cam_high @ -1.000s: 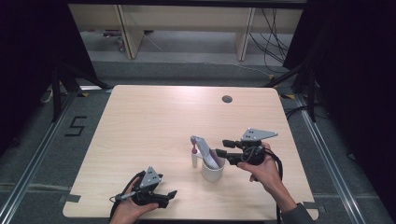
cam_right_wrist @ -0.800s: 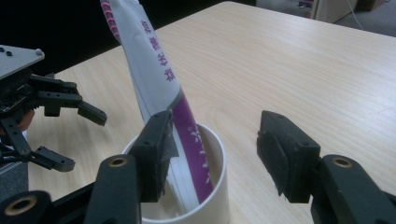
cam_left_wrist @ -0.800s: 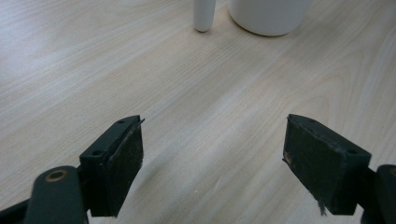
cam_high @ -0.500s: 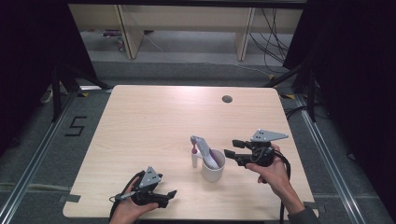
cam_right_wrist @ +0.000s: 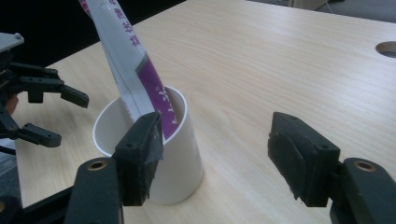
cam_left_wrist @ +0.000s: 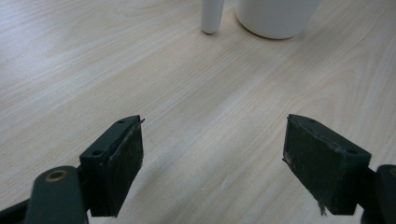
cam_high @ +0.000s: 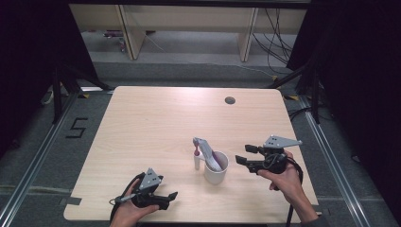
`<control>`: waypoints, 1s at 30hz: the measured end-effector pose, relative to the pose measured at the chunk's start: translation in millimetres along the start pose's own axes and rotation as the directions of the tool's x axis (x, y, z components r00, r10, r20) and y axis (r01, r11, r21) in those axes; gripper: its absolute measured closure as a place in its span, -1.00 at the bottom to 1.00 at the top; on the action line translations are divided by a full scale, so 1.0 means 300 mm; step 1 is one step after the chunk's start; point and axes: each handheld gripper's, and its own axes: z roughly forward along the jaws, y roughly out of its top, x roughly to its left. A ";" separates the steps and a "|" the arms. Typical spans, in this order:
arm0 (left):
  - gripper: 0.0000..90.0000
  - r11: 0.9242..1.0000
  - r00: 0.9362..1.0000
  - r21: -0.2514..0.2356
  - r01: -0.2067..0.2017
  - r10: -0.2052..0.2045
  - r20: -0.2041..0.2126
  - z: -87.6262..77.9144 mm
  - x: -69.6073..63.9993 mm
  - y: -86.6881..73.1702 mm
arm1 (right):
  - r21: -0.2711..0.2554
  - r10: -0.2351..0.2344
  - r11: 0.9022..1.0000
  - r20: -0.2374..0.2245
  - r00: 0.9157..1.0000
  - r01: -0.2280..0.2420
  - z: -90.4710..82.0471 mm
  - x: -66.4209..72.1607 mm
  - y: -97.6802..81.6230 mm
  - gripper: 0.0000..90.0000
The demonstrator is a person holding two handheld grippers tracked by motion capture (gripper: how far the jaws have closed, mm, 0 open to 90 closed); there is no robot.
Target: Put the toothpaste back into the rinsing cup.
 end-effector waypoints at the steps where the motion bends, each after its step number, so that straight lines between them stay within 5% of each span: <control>1: -0.57 1.000 1.000 0.000 0.001 -0.001 -0.001 -0.001 0.001 0.000 | -0.019 -0.022 1.000 -0.010 1.000 0.022 0.002 -0.007 -0.004 -0.21; 3: -0.57 1.000 1.000 -0.005 0.002 -0.002 -0.001 -0.001 0.002 0.000 | 0.004 0.011 1.000 0.003 1.000 -0.011 -0.012 0.000 -0.009 -0.23; 4: -0.57 1.000 1.000 -0.005 0.001 -0.001 -0.001 -0.001 0.003 0.000 | -0.017 -0.038 0.999 0.024 0.999 0.038 -0.012 -0.011 -0.013 -0.24; 6: -0.57 1.000 1.000 -0.002 0.002 -0.002 -0.001 0.001 0.004 -0.001 | 0.009 -0.001 1.000 0.019 1.000 0.001 -0.021 -0.006 -0.024 -0.26; 7: -0.57 1.000 1.000 -0.002 0.002 -0.002 0.000 0.001 0.003 -0.001 | -0.003 -0.024 1.000 0.026 0.999 0.024 -0.020 -0.013 -0.029 -0.27; 9: -0.57 1.000 1.000 0.003 -0.005 0.005 -0.003 0.000 0.004 -0.001 | 0.003 0.007 1.000 0.021 1.000 -0.007 -0.024 -0.009 -0.043 -0.27; 12: -0.57 1.000 1.000 0.001 -0.001 0.001 -0.009 0.002 0.004 0.000 | 0.014 -0.017 1.000 0.039 0.999 0.016 -0.037 -0.019 -0.056 -0.28; 17: -0.57 1.000 1.000 0.005 -0.007 0.007 -0.005 0.001 0.004 -0.001 | 0.005 0.011 1.000 0.037 0.999 -0.011 -0.050 -0.020 -0.078 -0.29; 18: -0.57 1.000 1.000 0.002 -0.003 0.003 -0.008 0.001 0.004 -0.001 | 0.009 -0.017 1.000 0.045 0.999 0.016 -0.055 -0.027 -0.080 -0.29; 22: -0.57 1.000 1.000 -0.002 0.002 -0.002 -0.005 0.001 0.003 -0.006 | 0.020 0.017 1.000 0.041 0.999 -0.018 -0.059 -0.024 -0.096 -0.31; 23: -0.57 1.000 1.000 0.003 0.001 -0.001 -0.004 -0.002 0.001 -0.008 | 0.022 -0.022 1.000 0.068 0.997 0.021 -0.060 -0.030 -0.101 -0.31; 24: -0.57 1.000 1.000 0.004 0.000 0.000 -0.006 -0.003 0.001 -0.008 | 0.026 0.013 1.000 0.044 0.999 -0.014 -0.058 -0.022 -0.107 -0.31; 27: -0.57 1.000 1.000 -0.011 0.009 -0.010 -0.005 -0.005 0.000 -0.007 | 0.038 -0.020 0.999 0.053 0.998 0.018 -0.068 -0.021 -0.116 -0.33; 30: -0.57 1.000 1.000 -0.009 0.006 -0.006 -0.005 -0.008 0.002 -0.007 | 0.040 0.022 0.999 0.042 0.999 -0.024 -0.070 -0.008 -0.133 -0.35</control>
